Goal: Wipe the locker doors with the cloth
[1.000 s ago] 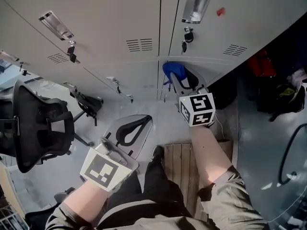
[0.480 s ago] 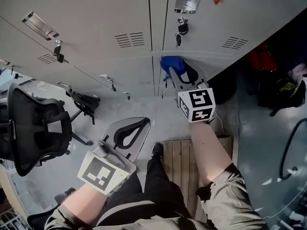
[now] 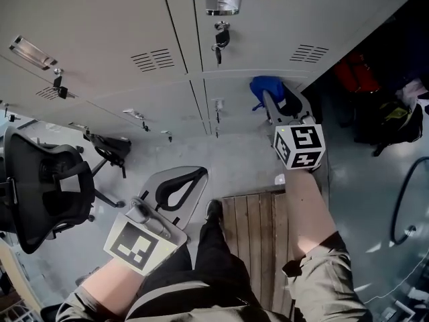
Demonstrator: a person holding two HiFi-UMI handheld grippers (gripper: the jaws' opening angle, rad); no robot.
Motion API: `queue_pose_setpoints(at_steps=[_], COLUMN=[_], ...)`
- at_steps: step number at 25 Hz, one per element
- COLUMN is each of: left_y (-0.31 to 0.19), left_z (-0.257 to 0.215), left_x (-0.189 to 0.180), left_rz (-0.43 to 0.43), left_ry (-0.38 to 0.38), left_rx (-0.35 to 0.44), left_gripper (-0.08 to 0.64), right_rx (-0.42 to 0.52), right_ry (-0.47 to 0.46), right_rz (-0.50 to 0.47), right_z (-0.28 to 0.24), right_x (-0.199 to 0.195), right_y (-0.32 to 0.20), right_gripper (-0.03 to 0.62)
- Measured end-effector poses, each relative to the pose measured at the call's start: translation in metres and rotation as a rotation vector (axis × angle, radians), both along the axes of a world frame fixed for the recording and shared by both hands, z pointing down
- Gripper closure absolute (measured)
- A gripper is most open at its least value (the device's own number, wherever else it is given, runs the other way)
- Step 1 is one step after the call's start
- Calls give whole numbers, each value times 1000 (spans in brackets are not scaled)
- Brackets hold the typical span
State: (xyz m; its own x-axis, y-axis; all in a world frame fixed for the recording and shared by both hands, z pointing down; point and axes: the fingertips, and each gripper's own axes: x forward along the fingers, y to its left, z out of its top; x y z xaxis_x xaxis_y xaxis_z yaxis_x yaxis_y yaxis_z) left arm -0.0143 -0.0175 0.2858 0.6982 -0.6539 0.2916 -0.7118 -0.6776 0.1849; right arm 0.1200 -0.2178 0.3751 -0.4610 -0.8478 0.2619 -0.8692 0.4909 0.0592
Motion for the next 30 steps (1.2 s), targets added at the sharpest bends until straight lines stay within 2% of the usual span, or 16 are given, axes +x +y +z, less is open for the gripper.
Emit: queue_pose_setpoints(at_steps=[7,13,16,19,24,27,30], left_y=[0,1,3,3,5,6,8], left_z=[1,4,6,7,6,8,10], left_x=[26,34,30,25,8,-7,-21], left_rz=[50,68,66,55,24,-3,-25], left_ry=[-8,-4,-5,-1,-3,-9,-12], left_rx=[-4,-8,-11,-13,-14,-22,-30], left_gripper=[554,554,554,554,554,554,554], right_rx=[-12,-17,-23,-39,-50,-58,-74], right_ry=[24,6,-39,-61,-8,23,37], right_rz=[132,179,140,29,-148,-176,-167], right_z=[6,9,14,25,44,55,65], right_x=[80,101,73,11,-90,-116,-121], right_y=[-10,-9,4,21,39,35,25], right_gripper=[437,439,439,439,439,439,439])
